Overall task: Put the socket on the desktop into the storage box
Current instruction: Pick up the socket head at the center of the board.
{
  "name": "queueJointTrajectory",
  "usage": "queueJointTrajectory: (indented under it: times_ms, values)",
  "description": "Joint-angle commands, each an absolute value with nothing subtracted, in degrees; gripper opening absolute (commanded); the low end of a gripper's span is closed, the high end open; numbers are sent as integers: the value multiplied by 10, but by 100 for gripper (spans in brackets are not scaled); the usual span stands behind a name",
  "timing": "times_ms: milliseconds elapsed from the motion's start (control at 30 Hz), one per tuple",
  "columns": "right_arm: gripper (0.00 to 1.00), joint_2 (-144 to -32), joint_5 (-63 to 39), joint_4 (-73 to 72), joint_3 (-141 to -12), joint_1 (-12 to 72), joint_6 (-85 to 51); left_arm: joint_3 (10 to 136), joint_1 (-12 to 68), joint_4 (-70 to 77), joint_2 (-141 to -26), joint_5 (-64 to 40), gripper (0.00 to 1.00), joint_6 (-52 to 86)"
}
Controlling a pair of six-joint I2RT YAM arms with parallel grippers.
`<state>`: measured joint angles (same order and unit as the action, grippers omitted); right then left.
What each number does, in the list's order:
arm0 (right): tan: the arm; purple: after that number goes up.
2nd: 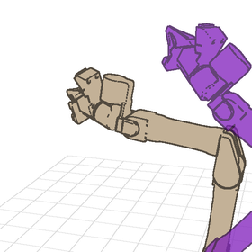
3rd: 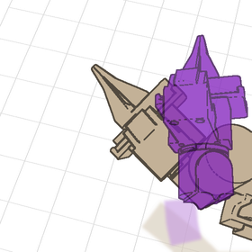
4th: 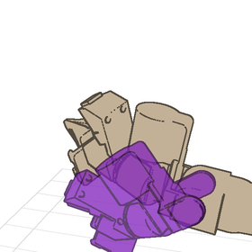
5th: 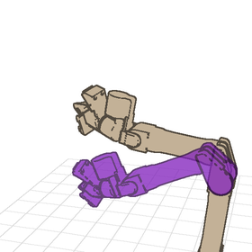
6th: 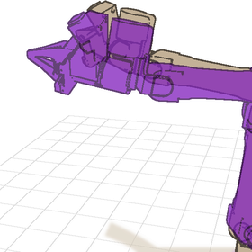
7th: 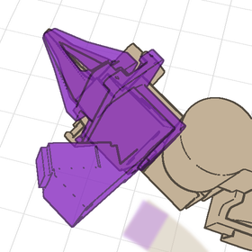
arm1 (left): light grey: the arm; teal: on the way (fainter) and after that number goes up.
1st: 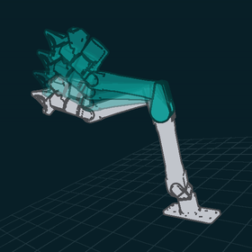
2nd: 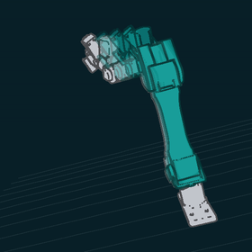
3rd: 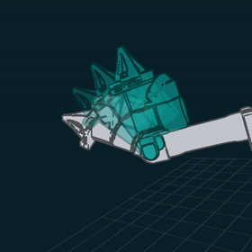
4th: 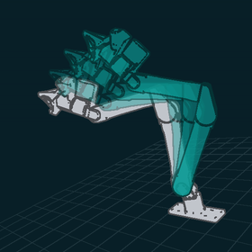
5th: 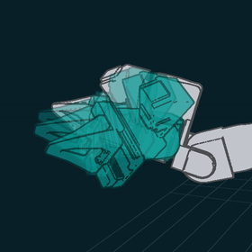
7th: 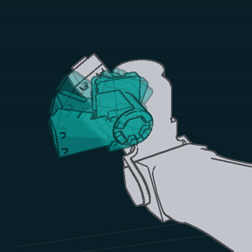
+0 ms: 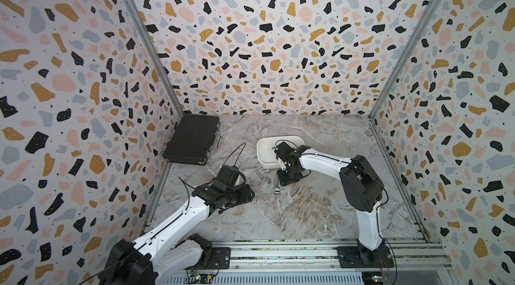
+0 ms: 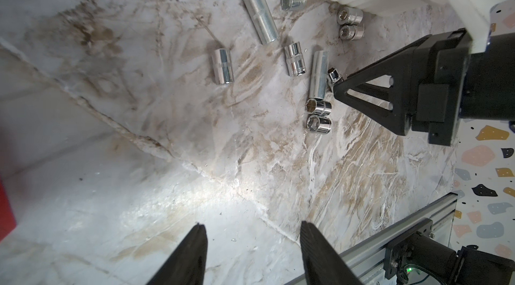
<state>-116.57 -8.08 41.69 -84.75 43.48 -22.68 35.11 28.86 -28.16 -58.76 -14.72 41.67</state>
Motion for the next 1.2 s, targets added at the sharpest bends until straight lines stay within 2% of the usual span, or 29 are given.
queueJointTrajectory:
  times_ms: [0, 633, 700, 767, 833, 1167]
  values:
    - [40, -1168, -67, 442, -872, 439, -221, 345, 283, -268, -582, -154, 57, 421]
    - [40, -1196, -59, 450, -898, 445, -214, 341, 281, -267, -576, -156, 57, 427]
    - [34, -1198, -60, 452, -900, 445, -212, 342, 281, -267, -576, -156, 57, 429]
    - [23, -1200, -60, 451, -899, 445, -211, 341, 282, -266, -575, -156, 57, 429]
    - [18, -1201, -61, 453, -899, 445, -211, 341, 281, -266, -575, -156, 57, 429]
    - [15, -1184, -60, 451, -888, 446, -216, 340, 281, -264, -576, -156, 57, 431]
